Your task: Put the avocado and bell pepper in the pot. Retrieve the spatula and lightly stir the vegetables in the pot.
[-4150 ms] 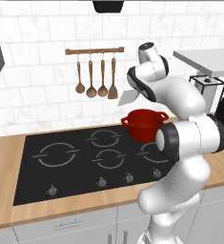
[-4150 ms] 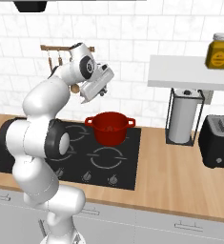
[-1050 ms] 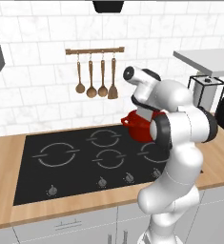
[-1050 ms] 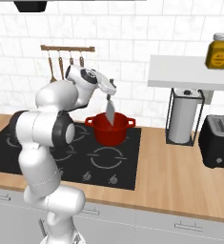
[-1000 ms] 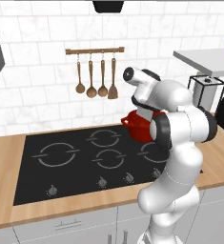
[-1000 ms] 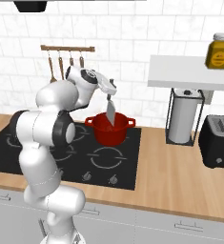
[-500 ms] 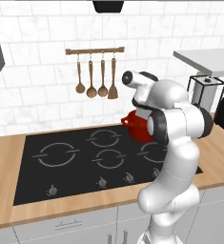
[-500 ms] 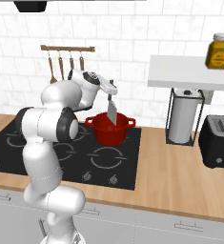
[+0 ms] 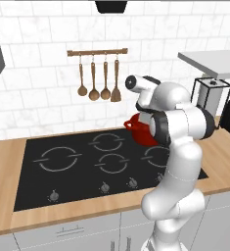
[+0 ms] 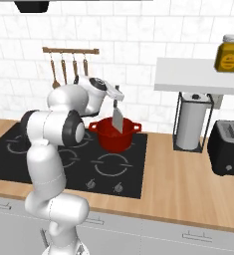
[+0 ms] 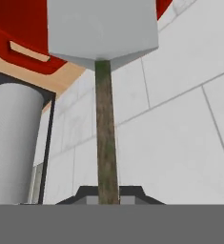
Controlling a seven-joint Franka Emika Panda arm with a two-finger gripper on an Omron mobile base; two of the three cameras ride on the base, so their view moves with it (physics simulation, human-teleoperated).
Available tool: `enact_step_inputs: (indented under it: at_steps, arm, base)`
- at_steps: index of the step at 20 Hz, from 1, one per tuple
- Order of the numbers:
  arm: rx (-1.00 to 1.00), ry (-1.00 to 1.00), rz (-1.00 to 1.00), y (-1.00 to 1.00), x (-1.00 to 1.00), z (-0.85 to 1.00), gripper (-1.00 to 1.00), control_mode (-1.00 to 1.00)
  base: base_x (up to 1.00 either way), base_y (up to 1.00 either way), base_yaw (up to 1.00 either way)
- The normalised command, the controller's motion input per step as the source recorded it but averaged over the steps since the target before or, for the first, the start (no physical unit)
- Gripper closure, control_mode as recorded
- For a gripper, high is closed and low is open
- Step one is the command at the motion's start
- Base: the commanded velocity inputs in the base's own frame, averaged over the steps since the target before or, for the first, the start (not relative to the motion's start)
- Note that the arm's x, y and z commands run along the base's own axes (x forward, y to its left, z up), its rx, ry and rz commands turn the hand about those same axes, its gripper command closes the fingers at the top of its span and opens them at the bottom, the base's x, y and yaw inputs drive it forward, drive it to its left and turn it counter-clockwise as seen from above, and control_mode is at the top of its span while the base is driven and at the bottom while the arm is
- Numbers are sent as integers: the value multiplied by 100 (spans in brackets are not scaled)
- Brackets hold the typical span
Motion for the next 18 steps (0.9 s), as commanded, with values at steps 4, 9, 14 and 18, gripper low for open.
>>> enact_step_inputs:
  at_steps: [4, 9, 14, 18]
  arm:
    - [0, 0, 5, 0, 2, -33, 100, -100]
    - [0, 0, 3, 0, 0, -26, 100, -100]
    - [0, 1, 8, -17, -24, -1, 100, -100]
    - [0, 1, 18, -13, -25, 0, 100, -100]
  base:
    - [0, 0, 0]
    - [0, 0, 0]
    - [0, 0, 0]
    - [0, 0, 0]
